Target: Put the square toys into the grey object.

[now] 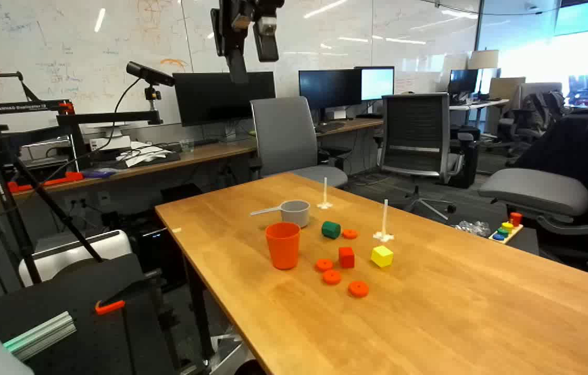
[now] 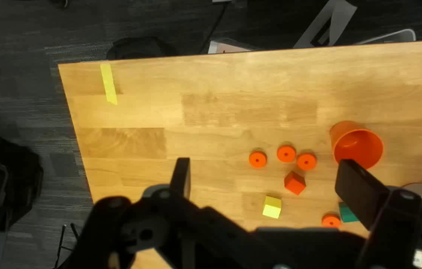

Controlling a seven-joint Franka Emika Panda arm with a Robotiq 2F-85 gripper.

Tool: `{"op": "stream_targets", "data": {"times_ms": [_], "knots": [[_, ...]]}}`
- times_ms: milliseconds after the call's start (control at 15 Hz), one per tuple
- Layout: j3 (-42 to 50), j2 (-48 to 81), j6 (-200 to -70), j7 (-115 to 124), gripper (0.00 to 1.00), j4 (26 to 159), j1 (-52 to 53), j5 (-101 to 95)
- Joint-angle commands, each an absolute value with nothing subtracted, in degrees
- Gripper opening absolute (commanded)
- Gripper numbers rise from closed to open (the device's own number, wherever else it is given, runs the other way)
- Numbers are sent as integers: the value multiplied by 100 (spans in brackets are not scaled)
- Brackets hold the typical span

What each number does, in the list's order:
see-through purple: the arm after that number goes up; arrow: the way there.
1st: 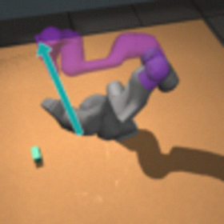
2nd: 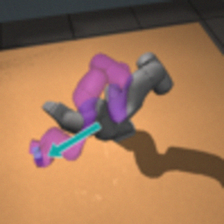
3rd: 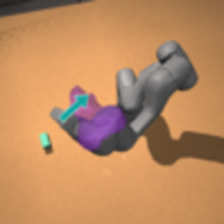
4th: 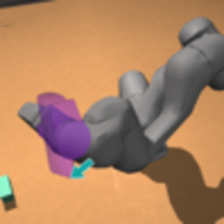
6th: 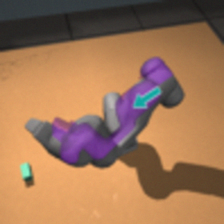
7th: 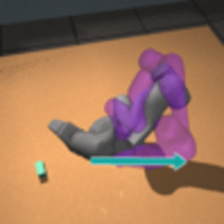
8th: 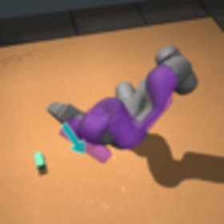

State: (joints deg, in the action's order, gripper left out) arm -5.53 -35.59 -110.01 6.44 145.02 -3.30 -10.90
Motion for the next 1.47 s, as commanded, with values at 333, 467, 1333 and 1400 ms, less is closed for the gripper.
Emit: {"op": "stream_targets", "data": {"times_ms": [333,467,1333,1400], "knots": [[-484,-3576,-10979,683,100,14471,-247,-1131],[-485,-3577,-10979,683,100,14471,-247,-1131],[-732,-1253,-11676,900,100,12994,-180,-1288],[-759,-907,-11680,944,100,12702,-124,-1273]]}}
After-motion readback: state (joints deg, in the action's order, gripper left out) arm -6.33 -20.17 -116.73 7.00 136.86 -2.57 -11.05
